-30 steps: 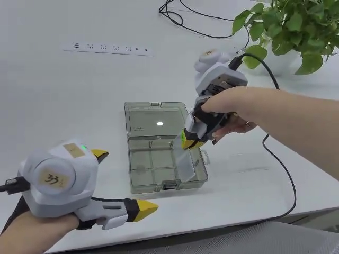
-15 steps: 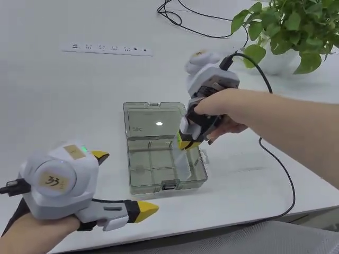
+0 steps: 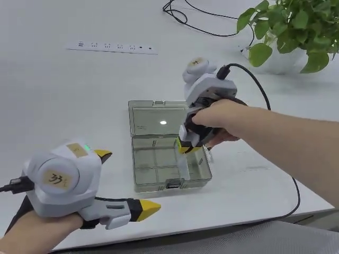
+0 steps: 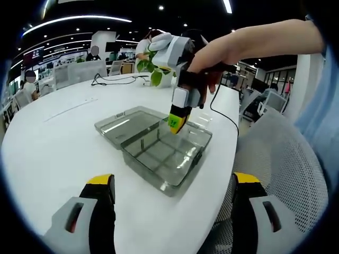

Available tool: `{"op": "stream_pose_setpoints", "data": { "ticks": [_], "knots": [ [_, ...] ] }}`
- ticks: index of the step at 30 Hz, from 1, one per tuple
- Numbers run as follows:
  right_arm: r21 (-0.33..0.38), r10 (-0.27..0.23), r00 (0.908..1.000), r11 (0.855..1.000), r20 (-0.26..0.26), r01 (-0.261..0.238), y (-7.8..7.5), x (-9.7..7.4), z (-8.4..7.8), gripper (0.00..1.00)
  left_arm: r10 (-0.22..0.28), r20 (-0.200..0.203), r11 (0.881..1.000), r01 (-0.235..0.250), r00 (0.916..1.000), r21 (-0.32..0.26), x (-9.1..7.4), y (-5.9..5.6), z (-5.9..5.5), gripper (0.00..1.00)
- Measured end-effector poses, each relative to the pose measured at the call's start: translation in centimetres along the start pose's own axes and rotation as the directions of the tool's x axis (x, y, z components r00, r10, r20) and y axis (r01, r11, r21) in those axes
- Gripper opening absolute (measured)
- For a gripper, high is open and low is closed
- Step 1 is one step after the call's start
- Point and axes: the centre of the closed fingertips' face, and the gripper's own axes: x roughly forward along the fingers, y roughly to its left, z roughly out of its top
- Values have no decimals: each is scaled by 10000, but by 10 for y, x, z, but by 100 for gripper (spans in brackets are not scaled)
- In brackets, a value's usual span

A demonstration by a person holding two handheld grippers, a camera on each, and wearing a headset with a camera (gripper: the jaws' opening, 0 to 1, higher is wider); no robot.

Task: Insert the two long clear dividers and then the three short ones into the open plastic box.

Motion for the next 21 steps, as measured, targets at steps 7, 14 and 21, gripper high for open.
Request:
{"op": "stream_pose_setpoints", "data": {
  "ticks": [7, 14, 21],
  "knots": [
    [46, 229, 9997, 9997, 60, -229, -5, 4, 5, 3, -31, 1, 10000, 30, 10000, 58, 1, -1, 1, 93],
    [-130, 532, 9980, 9985, 331, -528, -3, -1, 8, 5, 15, 20, 10000, -15, 10000, 25, 0, 1, 2, 92],
    [-245, 1194, 9846, 9928, 1275, -1172, 4, -16, 23, 29, 2, -43, 10000, -2, 10000, 23, 1, 0, 0, 92]
  ]
}}
